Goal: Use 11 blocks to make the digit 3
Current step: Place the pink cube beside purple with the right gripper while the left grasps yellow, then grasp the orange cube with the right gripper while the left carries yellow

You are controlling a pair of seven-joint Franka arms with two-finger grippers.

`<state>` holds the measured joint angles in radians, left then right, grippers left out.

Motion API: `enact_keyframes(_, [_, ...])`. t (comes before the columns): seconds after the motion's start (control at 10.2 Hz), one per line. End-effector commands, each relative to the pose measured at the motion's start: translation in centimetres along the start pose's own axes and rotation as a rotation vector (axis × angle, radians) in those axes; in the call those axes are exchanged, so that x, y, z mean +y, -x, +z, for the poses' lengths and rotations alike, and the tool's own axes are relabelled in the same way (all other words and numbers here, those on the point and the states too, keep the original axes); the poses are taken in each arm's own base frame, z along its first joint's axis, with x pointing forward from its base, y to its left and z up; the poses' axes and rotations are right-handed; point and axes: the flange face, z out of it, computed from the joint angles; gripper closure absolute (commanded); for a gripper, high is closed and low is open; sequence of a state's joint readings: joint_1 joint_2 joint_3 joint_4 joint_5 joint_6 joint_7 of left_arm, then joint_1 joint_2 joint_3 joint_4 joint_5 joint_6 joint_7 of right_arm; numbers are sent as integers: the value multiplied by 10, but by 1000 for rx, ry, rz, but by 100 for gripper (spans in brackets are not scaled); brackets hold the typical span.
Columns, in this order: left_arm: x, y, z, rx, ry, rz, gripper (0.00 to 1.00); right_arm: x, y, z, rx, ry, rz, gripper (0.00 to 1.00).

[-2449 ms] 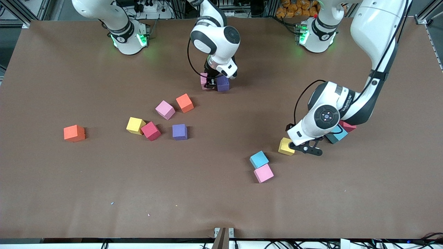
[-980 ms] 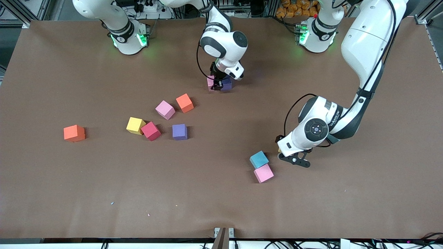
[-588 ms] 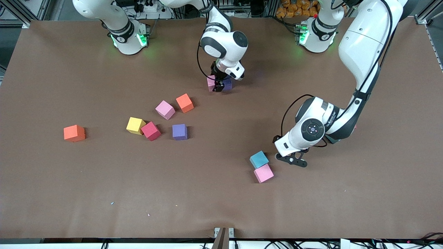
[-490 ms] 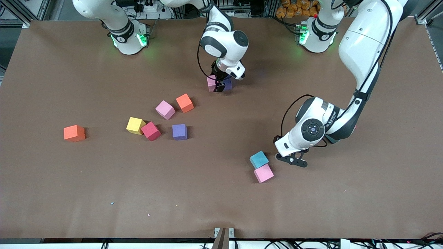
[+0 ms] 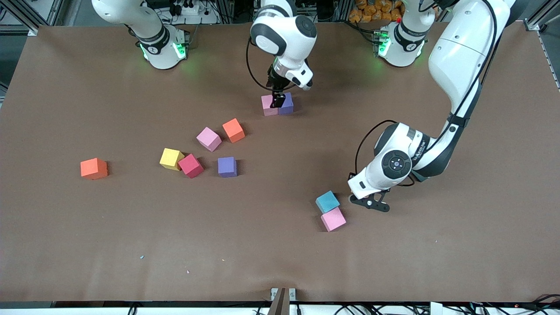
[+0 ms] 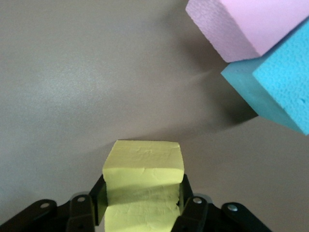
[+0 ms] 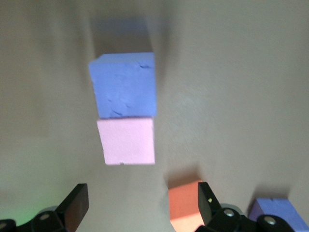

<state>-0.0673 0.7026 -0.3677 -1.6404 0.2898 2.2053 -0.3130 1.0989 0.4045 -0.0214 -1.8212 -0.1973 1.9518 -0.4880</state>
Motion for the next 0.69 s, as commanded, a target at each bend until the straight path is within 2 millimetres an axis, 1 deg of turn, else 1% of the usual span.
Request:
enact_keyframes(0.0, [15, 10, -33, -24, -30, -170, 100, 38, 30, 14, 4, -11, 222, 0])
enact_keyframes(0.1, [16, 15, -46, -44, -51, -219, 100, 57, 47, 23, 2, -25, 341, 0])
enact_keyframes(0.2, [21, 21, -58, -55, -54, -281, 100, 76, 65, 36, 4, -44, 438, 0])
enact_keyframes(0.39, [28, 34, -86, -52, -53, -450, 100, 99, 98, 67, 18, -76, 605, 0])
enact_keyframes(0.49, [35, 46, -100, -71, -10, -550, 100, 104, 110, 82, 36, -105, 688, 0])
enact_keyframes(0.59, [39, 59, -110, -86, 9, -669, 100, 95, 118, 101, 82, -136, 765, 0])
